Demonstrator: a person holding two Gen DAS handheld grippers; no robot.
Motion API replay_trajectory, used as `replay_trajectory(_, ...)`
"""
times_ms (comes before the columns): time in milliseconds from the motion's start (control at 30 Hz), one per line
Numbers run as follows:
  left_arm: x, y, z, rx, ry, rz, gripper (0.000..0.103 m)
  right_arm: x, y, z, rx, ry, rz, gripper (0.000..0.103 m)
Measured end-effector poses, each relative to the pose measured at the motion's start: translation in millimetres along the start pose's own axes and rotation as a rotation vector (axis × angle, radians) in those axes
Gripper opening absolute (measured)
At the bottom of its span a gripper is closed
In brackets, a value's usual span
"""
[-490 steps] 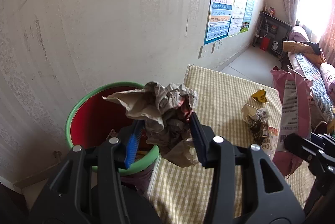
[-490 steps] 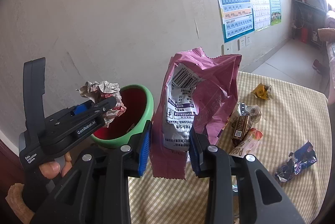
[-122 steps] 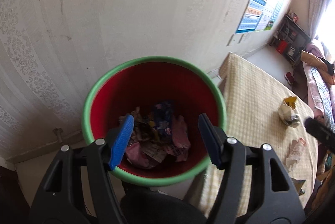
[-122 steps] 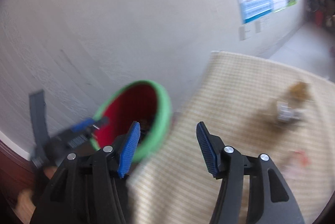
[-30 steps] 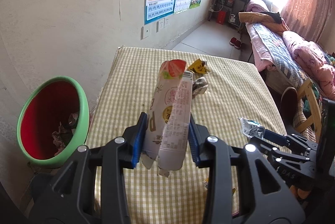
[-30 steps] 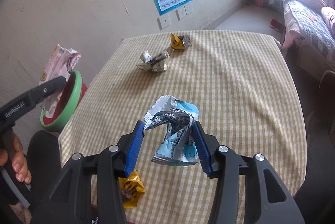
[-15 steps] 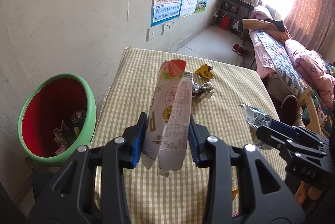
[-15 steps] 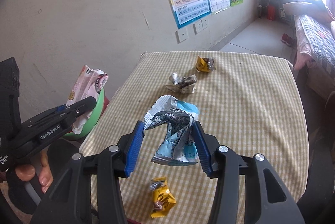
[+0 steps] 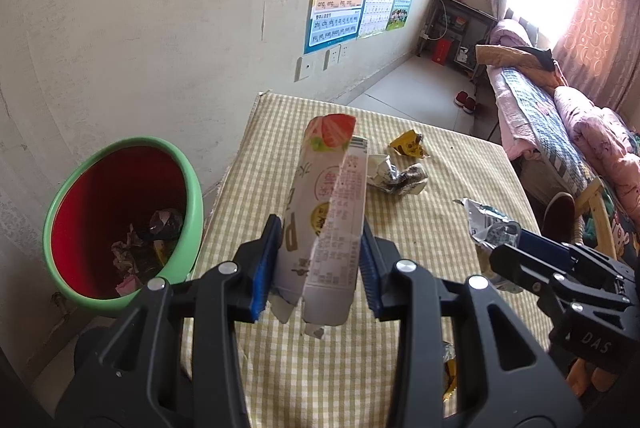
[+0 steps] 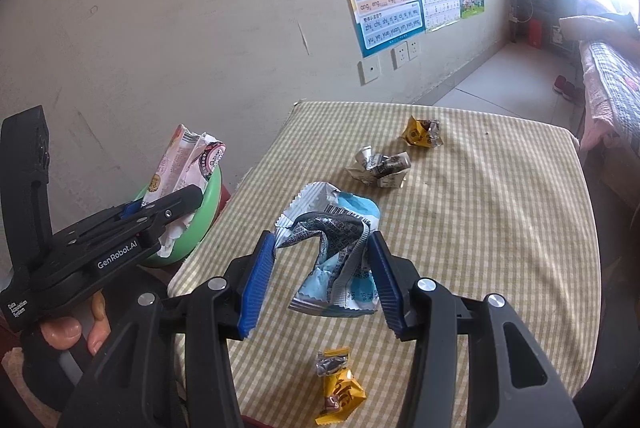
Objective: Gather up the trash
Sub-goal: 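Carry the pouch with the left tool over the bin while the right tool carries the silver wrapper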
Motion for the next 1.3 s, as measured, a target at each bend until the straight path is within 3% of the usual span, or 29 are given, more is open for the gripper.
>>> replay_trajectory(400, 1, -22, 0, 0.018, 0.005, -0.038, 0.036, 3, -27, 14, 0.032, -0.034, -0.056, 0.047)
replay_trajectory(867, 3, -124, -14, 0.203, 0.019, -0.138, 0.036, 11, -78, 45, 0.087, -0.074, -0.143, 0.048)
replay_trajectory(1300, -5, -153, -10, 0.207, 0.003, -0.186, 0.036, 4, -119, 75, 0.144, -0.134, -0.198, 0.048)
Point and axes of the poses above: each gripper's, at about its wrist camera, not at the fingertips, and z roughly the way its jaws point, y to its right, x to its top, the point moved 8 cm from there along z, roughly the way its jaws point
